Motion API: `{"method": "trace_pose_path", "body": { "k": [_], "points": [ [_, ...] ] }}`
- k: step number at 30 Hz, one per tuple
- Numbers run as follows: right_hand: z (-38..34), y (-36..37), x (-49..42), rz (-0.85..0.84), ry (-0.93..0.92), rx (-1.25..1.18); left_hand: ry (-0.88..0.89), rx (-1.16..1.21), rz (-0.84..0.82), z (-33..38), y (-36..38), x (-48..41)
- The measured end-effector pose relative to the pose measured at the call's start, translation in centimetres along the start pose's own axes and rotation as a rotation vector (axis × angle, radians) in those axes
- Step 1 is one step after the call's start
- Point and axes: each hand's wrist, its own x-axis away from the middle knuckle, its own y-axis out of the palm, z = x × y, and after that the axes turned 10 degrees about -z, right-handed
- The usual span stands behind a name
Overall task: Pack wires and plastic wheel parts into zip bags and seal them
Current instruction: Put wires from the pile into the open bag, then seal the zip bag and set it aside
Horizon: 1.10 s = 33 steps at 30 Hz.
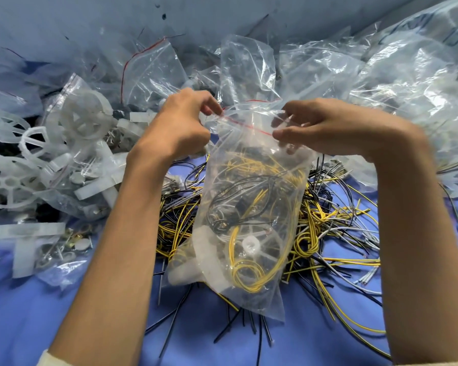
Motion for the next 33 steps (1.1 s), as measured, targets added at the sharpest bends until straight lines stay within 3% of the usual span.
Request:
{"method": "trace_pose_path", "body": {
  "k": [6,10,13,16,21,25,30,33],
  "points": [
    [-2.0,0.8,-1.0,0.203,-0.201,-0.038,0.120,0.061,0.337,1.9,-1.7,0.7],
    [-3.0,1.9,-2.0,0.196,-0.263,0.095,0.223,0.512,0.378,3.1,-1.9,1.3],
    [-2.8,2.4,-2.4,0.168,-0.259,0.096,0.261,0.891,0.291,3.4,-2.2,1.3],
    [-2.6,2.2,-2.1,0.131,-0.305,-0.011,0.242,1.077,0.165,4.3,-1.4,1.3],
    [-1.7,1.3,-1.2,0.229,-0.348,-0.156,0.053,1.067,-0.047,4.9,-0.1,0.8],
    [-1.6,1.1,-1.0,0.296,-0.369,-0.186,-0.023,0.890,-0.211,4.0,0.4,0.5],
    [-1.6,1.1,-1.5,0.398,-0.308,-0.157,0.082,0.840,-0.420,3.1,0.6,0.7],
    [-1.3,1.1,-1.5,0.354,-0.261,-0.085,0.042,0.747,-0.481,3.4,0.7,0.8]
  ]
}}
